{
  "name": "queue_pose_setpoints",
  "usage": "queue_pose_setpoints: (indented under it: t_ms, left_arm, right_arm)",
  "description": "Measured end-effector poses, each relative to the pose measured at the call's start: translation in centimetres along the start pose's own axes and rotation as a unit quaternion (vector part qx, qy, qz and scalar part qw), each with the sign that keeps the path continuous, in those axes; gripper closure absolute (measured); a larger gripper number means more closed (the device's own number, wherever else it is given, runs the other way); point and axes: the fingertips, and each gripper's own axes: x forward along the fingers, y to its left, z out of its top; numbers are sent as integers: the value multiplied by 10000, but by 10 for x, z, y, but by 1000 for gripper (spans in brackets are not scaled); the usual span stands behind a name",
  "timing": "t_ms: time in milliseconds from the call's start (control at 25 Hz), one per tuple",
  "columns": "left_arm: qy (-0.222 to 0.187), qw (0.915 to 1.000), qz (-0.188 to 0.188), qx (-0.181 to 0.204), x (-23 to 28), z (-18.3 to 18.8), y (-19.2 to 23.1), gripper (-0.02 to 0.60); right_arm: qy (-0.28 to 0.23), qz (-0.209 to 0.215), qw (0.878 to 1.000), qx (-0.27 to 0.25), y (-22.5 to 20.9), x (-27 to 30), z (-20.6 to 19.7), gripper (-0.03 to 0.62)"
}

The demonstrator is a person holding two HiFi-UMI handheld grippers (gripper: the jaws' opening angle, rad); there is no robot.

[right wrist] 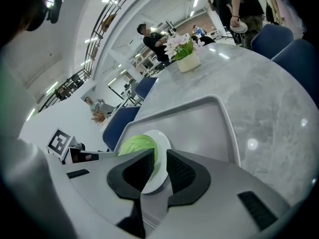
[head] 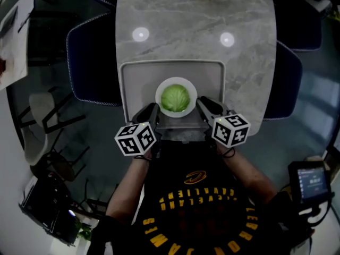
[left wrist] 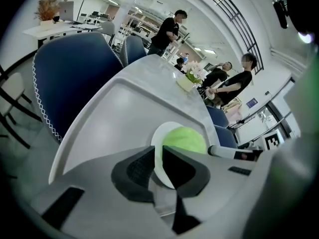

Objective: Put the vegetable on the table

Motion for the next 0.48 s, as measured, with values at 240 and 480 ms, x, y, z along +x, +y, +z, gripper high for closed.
queue_pose_setpoints:
  t_ms: [240, 480]
  left_arm:
    - [451, 9987, 154, 182, 16, -5, 11, 545]
    - [579, 9983, 31, -26, 16, -10, 10, 545]
  right_arm:
    - [303, -77, 9995, 39, -16, 17, -10, 516]
    - [433, -75, 9990, 129, -15, 19, -18, 516]
